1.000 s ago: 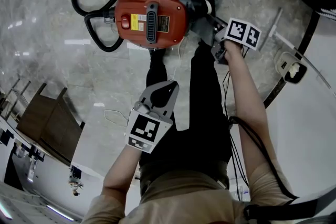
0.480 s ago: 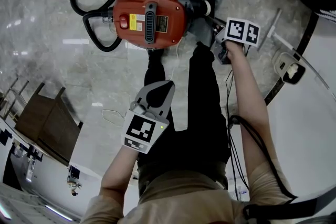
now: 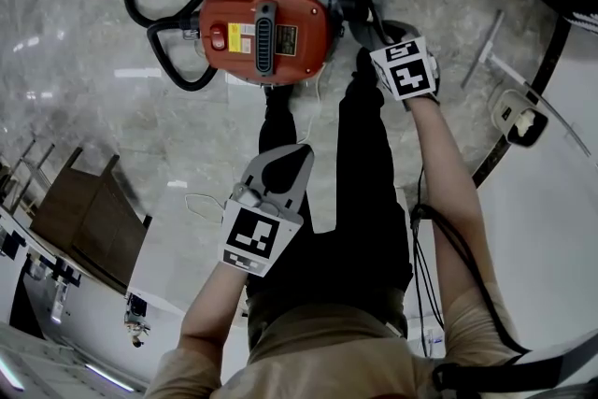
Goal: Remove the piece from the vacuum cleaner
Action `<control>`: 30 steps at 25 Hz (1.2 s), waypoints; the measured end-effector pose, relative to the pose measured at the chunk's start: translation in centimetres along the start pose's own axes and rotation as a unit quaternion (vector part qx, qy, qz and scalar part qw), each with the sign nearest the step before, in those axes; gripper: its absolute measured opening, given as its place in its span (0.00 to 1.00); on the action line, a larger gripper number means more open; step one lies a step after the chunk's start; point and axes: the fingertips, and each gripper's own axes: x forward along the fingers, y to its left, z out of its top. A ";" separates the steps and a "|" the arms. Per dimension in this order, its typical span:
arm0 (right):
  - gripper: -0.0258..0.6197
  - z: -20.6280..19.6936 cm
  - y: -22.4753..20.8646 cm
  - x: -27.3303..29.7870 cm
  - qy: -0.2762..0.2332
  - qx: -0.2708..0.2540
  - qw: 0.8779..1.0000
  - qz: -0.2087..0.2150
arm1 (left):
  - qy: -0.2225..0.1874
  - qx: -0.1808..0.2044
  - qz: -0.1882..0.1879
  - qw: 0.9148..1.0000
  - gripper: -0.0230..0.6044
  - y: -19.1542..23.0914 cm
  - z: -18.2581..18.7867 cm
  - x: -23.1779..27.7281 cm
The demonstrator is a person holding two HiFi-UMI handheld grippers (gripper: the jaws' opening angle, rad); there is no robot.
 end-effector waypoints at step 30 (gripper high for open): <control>0.09 -0.2 -0.2 0.0 0.000 0.072 0.997 0.031 | 0.003 0.005 0.014 1.000 0.02 1.1 -1.1 -0.5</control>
